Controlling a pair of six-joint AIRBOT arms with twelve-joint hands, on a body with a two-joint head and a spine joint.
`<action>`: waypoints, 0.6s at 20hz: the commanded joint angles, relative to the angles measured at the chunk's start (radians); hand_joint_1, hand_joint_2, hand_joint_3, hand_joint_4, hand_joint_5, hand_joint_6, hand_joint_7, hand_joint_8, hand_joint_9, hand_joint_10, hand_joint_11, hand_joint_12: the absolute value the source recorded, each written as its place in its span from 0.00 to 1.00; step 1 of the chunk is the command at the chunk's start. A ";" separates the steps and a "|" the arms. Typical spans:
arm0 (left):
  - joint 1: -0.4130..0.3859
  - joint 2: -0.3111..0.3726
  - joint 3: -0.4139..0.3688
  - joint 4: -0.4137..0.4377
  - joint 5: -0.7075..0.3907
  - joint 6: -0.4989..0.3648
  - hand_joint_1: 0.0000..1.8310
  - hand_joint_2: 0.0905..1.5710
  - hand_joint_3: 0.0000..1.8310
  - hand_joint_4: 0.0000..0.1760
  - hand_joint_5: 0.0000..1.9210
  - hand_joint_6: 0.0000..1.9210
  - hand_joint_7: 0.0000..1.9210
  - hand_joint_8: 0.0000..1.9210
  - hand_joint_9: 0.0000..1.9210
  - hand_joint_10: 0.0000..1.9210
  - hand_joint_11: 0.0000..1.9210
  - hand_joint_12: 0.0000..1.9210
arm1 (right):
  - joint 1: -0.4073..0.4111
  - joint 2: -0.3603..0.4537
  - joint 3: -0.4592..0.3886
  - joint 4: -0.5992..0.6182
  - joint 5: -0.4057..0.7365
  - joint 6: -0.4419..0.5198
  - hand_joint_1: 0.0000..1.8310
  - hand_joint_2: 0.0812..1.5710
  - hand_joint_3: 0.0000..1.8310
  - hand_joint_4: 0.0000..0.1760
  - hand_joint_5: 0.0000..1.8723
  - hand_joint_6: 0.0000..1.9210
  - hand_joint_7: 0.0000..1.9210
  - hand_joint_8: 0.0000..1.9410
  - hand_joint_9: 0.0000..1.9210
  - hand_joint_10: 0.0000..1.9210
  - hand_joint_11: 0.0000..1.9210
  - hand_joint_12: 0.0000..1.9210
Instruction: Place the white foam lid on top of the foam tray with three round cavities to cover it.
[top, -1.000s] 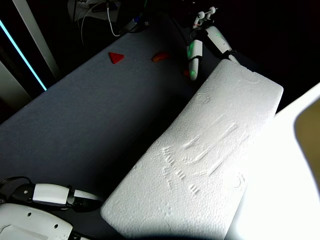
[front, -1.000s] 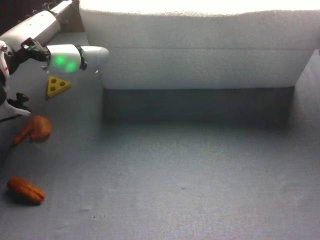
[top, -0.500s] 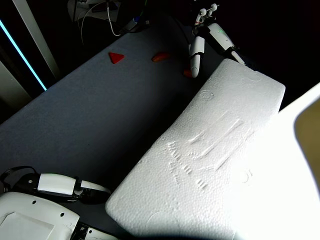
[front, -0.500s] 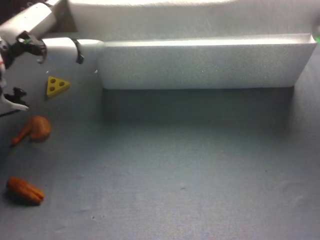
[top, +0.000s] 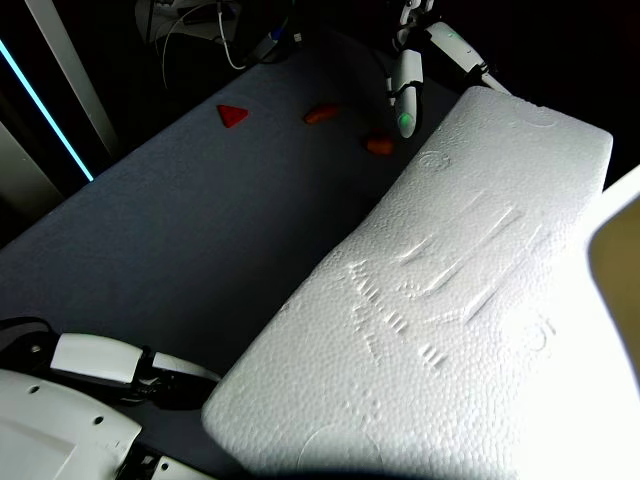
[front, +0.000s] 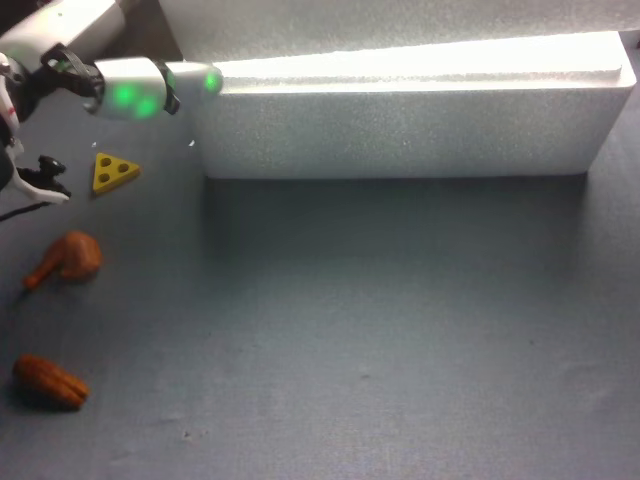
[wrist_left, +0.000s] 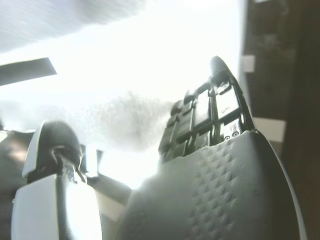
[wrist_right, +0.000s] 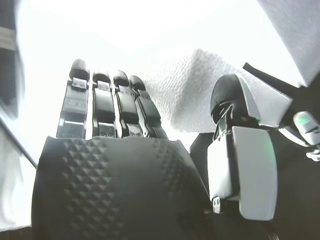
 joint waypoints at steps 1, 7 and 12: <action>-0.013 -0.002 0.000 0.036 -0.138 -0.008 0.31 0.65 0.00 0.05 0.00 0.00 0.00 0.00 0.00 0.00 0.00 0.10 | 0.009 0.004 -0.010 -0.052 0.087 0.001 0.21 0.76 0.00 0.00 0.00 0.00 0.00 0.00 0.00 0.00 0.01 0.01; -0.017 -0.014 0.015 0.044 -0.097 -0.008 0.29 0.63 0.00 0.27 0.00 0.00 0.00 0.00 0.00 0.00 0.00 0.09 | 0.009 -0.001 0.004 -0.030 0.071 0.001 0.20 0.78 0.00 0.00 0.00 0.00 0.00 0.00 0.00 0.00 0.00 0.14; -0.009 -0.012 0.015 0.039 -0.091 -0.008 0.26 0.62 0.00 0.20 0.00 0.00 0.00 0.00 0.00 0.00 0.00 0.09 | 0.009 -0.021 0.029 0.005 0.047 0.001 0.17 0.76 0.00 0.00 0.00 0.00 0.00 0.00 0.00 0.00 0.00 0.00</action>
